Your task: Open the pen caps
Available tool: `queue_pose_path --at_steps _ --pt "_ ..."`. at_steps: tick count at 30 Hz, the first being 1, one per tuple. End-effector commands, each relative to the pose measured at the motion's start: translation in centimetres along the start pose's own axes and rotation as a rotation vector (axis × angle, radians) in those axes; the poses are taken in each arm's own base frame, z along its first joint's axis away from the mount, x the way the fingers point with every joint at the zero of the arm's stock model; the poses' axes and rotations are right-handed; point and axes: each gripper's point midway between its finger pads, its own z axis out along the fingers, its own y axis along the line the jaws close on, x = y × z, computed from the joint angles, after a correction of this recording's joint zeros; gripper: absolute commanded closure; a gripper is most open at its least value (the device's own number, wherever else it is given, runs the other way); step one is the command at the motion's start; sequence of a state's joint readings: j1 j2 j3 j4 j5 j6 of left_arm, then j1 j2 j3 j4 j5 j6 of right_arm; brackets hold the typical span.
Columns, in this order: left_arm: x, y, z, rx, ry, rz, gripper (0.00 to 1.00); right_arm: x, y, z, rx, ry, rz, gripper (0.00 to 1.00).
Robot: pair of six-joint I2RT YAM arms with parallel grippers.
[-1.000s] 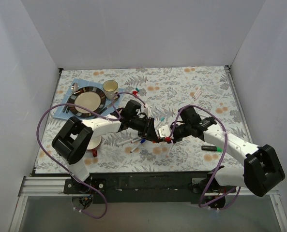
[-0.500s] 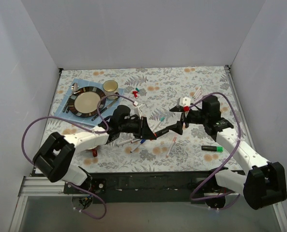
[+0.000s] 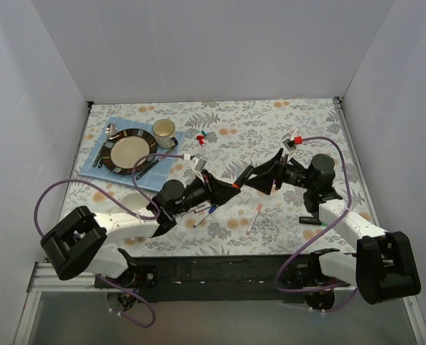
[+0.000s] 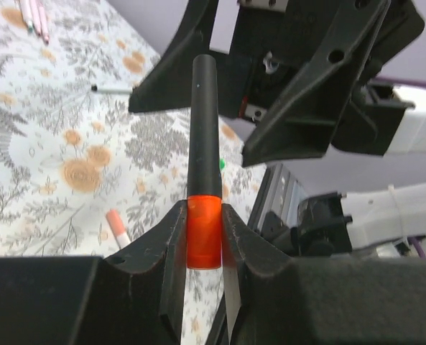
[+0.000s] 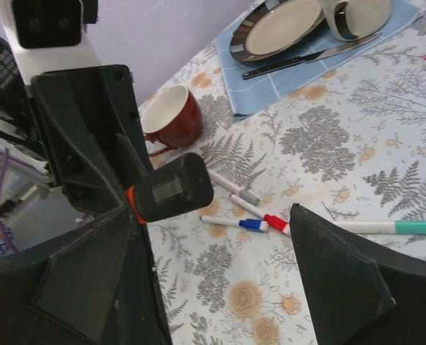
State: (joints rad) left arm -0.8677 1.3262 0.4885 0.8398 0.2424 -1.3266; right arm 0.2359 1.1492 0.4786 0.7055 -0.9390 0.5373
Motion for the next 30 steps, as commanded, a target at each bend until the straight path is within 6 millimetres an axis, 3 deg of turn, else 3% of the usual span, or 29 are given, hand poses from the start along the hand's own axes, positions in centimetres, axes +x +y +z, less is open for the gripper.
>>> queue_pose_path --at_steps 1,7,15,26,30 --pt "-3.3 -1.4 1.4 0.041 -0.183 -0.001 1.0 -2.2 2.2 0.1 -0.078 -0.073 0.055 0.04" --pt "-2.7 -1.5 2.9 0.053 -0.171 -0.037 1.0 -2.6 3.7 -0.2 -0.136 -0.1 0.09 0.1" --pt "-2.3 -1.6 3.8 0.083 -0.172 -0.083 1.0 -2.5 3.5 -0.1 -0.142 -0.102 0.131 0.25" --pt "-0.6 -1.8 4.5 0.124 -0.134 -0.141 1.0 -2.9 3.7 -0.4 -0.154 -0.123 0.115 0.56" --pt "-0.1 -2.0 4.6 0.138 -0.116 -0.148 1.0 -2.9 3.7 -0.4 -0.159 -0.12 0.109 0.72"
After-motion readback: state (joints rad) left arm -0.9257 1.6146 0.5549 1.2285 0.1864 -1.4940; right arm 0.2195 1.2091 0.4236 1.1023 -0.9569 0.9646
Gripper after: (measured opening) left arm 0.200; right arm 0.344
